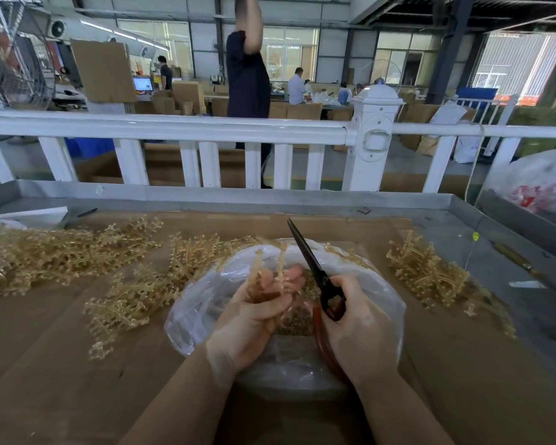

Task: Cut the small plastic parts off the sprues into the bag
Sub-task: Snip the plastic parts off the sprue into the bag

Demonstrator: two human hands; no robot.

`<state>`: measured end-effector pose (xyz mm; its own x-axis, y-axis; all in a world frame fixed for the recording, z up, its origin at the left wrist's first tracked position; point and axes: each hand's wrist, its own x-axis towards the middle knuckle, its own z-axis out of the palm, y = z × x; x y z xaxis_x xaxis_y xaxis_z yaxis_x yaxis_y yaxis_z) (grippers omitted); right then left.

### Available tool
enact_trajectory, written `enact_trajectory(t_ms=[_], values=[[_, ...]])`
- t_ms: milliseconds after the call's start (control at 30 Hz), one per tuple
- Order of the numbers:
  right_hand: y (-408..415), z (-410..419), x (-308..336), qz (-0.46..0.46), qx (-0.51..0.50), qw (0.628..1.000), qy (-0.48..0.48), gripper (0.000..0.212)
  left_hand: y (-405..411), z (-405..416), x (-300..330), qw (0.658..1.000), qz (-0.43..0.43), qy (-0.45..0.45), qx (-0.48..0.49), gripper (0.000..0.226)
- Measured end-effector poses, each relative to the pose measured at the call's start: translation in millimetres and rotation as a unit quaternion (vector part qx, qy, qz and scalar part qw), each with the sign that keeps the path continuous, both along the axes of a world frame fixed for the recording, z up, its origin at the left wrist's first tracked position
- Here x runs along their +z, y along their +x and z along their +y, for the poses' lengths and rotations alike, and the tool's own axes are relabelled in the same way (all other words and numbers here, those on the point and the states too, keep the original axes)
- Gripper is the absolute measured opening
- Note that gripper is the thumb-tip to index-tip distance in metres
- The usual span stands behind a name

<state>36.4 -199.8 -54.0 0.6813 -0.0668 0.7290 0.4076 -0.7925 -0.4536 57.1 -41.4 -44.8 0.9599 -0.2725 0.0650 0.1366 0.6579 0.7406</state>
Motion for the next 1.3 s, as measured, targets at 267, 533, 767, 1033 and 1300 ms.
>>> enact_trajectory(t_ms=[267,533,767,1033,1300], values=[[1,-1,3,-0.028,-0.025,0.999,-0.037,0.026,1,-3,-6,0.998,-0.006,0.059,0.038,0.045],[2,1,-1,0.005,-0.007,0.999,-0.043,0.037,11,2,-5,0.981,0.087,-0.059,0.162,0.034],[1,1,3,0.009,-0.019,0.996,-0.086,0.038,10,-2,-5,0.98,0.091,-0.025,0.175,0.031],[10,-1,17,0.064,0.006,0.994,-0.092,0.037,12,-4,-11,0.975,0.067,0.044,0.207,0.035],[18,-7,19,0.124,0.03,0.989,-0.077,0.034,14,-7,-14,0.97,0.068,0.047,0.228,0.031]])
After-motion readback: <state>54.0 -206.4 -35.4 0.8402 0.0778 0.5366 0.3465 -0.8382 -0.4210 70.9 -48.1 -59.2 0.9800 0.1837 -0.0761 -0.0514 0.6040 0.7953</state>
